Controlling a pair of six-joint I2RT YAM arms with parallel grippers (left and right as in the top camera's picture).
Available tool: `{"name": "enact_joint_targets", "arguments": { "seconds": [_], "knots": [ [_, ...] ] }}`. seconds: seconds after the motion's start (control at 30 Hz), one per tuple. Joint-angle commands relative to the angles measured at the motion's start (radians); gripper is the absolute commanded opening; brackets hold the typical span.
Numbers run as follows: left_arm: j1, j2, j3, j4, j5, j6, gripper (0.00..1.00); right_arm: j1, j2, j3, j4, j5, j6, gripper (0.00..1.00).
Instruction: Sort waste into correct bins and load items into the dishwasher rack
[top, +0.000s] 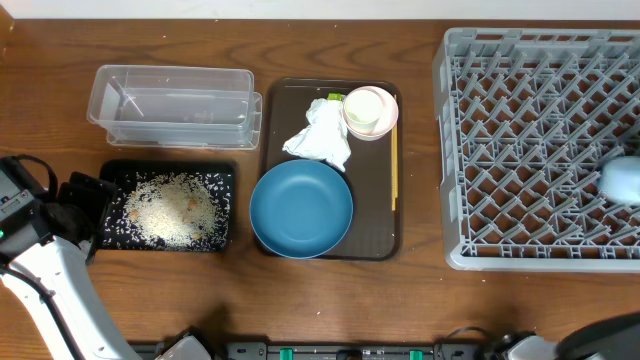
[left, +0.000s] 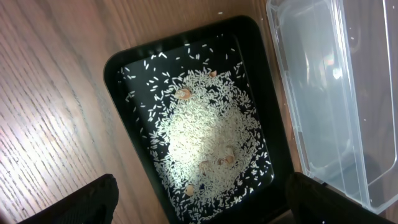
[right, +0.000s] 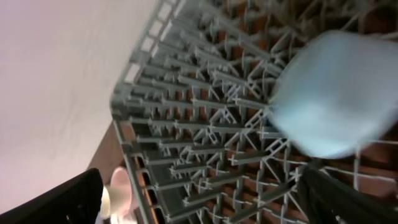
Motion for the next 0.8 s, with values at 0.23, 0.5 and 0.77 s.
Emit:
{"name": "enact_joint_targets", "arguments": {
  "seconds": [0.23, 0.5, 0.77],
  "knots": [
    [0.004, 0.002, 0.016, -0.003, 0.001, -0.009, 0.89, 0.043, -0.142, 0.002, 0.031, 0.137, 0.115, 0.9],
    [0.004, 0.002, 0.016, -0.003, 0.001, -0.009, 0.89, 0.185, -0.066, 0.001, 0.164, 0.724, 0.37, 0.35],
    [0.004, 0.002, 0.016, -0.004, 0.001, -0.009, 0.89, 0.273, 0.157, 0.001, 0.431, 0.959, 0.378, 0.17]
  ]
}}
